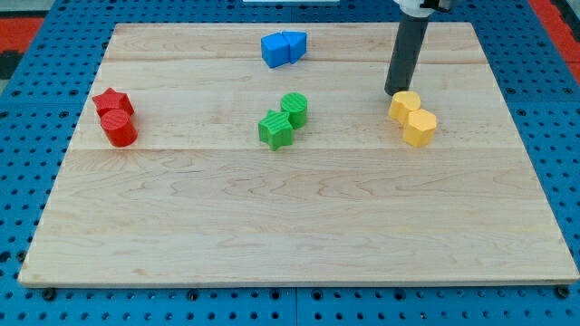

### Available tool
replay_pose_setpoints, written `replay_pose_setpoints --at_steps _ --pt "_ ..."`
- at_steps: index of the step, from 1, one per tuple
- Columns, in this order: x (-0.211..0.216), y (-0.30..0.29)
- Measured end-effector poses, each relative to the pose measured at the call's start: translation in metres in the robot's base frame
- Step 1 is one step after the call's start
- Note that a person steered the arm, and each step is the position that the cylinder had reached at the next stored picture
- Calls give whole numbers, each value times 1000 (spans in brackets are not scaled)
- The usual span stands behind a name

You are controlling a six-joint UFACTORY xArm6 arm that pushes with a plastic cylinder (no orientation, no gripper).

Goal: Push the yellow heart to the top left

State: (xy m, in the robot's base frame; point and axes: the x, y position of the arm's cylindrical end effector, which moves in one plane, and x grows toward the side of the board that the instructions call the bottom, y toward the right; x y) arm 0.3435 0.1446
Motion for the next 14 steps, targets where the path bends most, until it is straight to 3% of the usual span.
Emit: replay_pose_setpoints --at_steps 2,3,4,5,7,8,13,14 --pt "1 16" --pt "8 74" --pt "47 122" --pt "52 141" --pt "20 24" --pt "42 41" --pt "51 37" --pt "88 8"
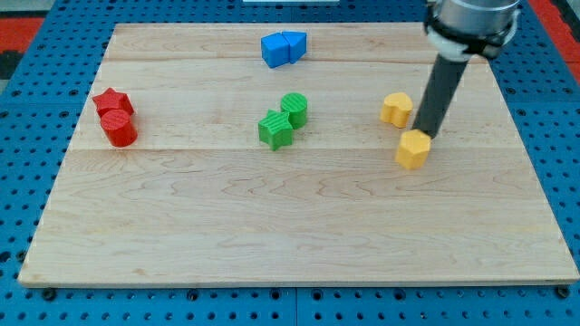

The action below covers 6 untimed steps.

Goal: Push the yellow heart to the top left

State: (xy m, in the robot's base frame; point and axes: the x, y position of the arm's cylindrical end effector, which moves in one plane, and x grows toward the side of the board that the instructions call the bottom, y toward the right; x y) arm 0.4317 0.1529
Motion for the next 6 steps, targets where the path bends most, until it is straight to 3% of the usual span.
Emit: replay_pose_setpoints --at_steps 2,3,6 --pt "-34 -10" --pt "-38 42" --pt "-95 -29"
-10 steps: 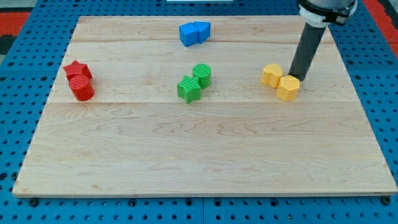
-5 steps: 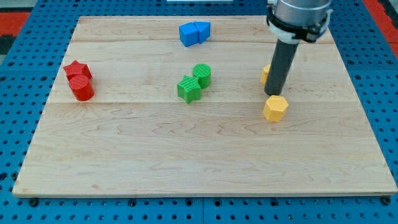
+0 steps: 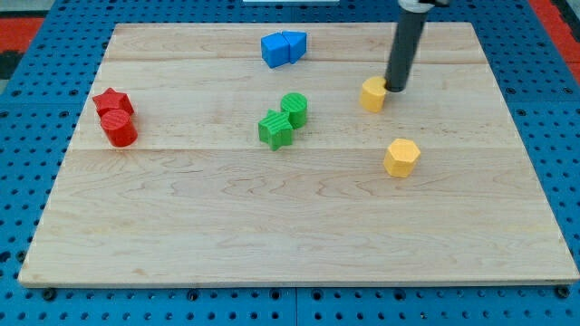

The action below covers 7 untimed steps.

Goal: Push the yellow heart to the top left

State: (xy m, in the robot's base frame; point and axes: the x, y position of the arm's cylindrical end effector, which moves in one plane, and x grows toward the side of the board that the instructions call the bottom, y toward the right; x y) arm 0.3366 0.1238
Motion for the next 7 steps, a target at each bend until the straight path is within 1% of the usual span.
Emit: replay_pose_setpoints --at_steps 1,2,3,5,6,7 --pt "40 17" --pt "44 -7" --pt "13 -58" --pt "-18 -192" --pt "-54 -219" --pt "-73 -224"
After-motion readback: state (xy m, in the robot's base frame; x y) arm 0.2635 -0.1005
